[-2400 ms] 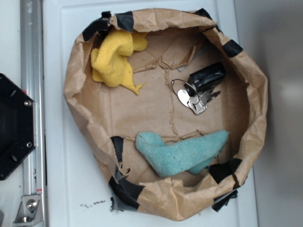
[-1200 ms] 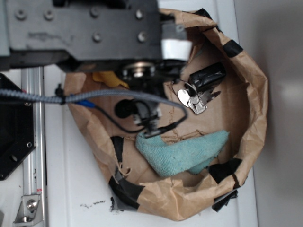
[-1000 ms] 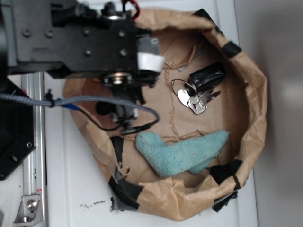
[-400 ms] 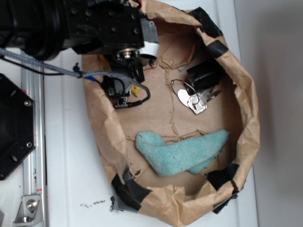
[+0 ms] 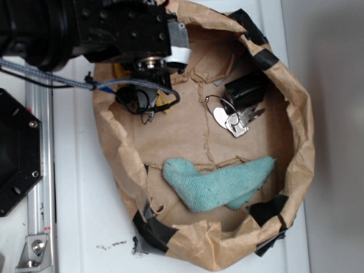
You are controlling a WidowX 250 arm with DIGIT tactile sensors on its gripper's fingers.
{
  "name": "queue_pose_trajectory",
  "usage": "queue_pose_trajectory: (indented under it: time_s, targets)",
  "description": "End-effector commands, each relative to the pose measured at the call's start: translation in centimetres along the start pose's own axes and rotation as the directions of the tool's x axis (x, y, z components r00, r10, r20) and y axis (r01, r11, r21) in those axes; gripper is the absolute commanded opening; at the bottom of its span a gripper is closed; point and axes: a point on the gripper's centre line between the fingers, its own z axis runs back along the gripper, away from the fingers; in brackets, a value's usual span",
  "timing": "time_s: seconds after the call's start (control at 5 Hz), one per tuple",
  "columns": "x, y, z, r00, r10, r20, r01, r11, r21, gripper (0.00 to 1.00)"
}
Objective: Grab the yellow cloth.
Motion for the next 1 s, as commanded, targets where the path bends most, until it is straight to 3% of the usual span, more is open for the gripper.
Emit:
queue_pose_trajectory:
  time_s: [0.0, 0.2, 0.4, 0.6, 0.8]
  targets:
    - [1.5, 0.6, 5.0, 0.992, -0.010, 0.126, 0.009, 1.000, 0.012, 0.00]
    - [2.6, -1.7, 10.3, 0.979, -0.007, 0.202, 0.015, 0.999, -0.042, 0.00]
    - [3.6, -4.0, 14.9, 0.976, 0.010, 0.217, 0.008, 0.997, -0.079, 0.00]
    - [3.9, -4.5, 15.5, 0.973, 0.027, 0.230, 0.006, 0.990, -0.143, 0.00]
    - [3.5, -4.3, 14.7, 0.971, 0.018, 0.239, 0.014, 0.991, -0.131, 0.00]
